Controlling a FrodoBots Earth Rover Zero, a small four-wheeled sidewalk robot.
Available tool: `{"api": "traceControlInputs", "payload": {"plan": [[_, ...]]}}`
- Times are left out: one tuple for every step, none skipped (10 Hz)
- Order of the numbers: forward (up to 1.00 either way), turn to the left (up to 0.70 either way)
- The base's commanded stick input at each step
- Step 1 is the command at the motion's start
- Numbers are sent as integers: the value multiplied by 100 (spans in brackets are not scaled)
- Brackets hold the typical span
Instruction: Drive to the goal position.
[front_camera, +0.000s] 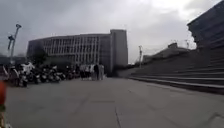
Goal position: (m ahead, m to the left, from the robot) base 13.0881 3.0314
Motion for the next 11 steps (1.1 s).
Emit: {"api": "traceControlInputs", "payload": {"plan": [[70,0],[70,0],[70,0],[70,0],[70,0],[70,0],[70,0],[70,0],[70,0],[70,0],[70,0]]}}
